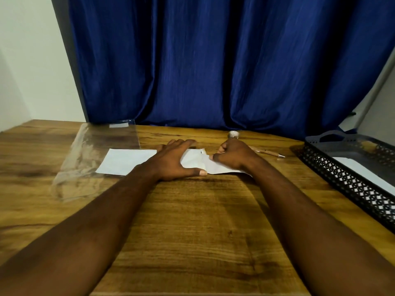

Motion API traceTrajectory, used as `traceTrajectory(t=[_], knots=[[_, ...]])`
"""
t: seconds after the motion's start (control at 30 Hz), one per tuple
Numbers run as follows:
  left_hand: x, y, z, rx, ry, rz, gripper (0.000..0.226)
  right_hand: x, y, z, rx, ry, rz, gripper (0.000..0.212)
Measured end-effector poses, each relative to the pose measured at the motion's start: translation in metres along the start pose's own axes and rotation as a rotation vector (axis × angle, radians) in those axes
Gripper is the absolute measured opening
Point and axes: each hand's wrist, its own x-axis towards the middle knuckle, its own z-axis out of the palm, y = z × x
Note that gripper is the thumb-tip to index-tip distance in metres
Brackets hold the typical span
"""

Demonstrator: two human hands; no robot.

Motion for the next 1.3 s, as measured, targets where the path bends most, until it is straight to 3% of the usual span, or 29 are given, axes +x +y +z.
traceTrajectory(t=[0.27,0.43,0.5,0.63,0.7,0.87,0.93,1.07,1.23,1.3], knots=[[0.0,0.004,0.0,0.027,0.078,0.054,0.111,-0.002,-0.008,0.001,0.061,0.075,-0.145,0.013],[0.0,0.006,0.001,0.043,0.072,0.101,0.109,-0.003,-0.005,0.005,0.076,-0.064,-0.332,0.045],[0.002,0.006,0.002,0.06,0.049,0.086,0.109,0.002,0.001,0.005,0.07,-0.047,-0.321,0.054],[0.006,0.003,0.004,0.096,-0.045,-0.004,0.118,0.008,0.019,-0.011,-0.08,-0.023,-0.201,0.032],[0.006,0.002,0.004,0.097,-0.053,-0.018,0.119,0.006,0.028,-0.017,-0.122,-0.099,-0.177,0.034],[0.005,0.004,0.004,0.109,-0.003,0.013,0.111,0.011,0.038,-0.015,-0.147,-0.187,-0.268,0.042],[0.004,0.004,0.003,0.098,0.01,0.022,0.111,0.013,0.037,-0.013,-0.165,-0.199,-0.278,0.052],[0.003,0.004,0.002,0.085,0.073,0.065,0.107,0.013,0.038,-0.011,-0.156,-0.2,-0.263,0.09],[0.0,0.009,0.0,0.066,0.119,0.091,0.107,0.013,0.041,-0.011,-0.086,-0.147,-0.289,0.044],[-0.001,0.011,0.0,0.055,0.152,0.102,0.105,0.009,0.04,-0.011,-0.039,-0.128,-0.304,0.04]])
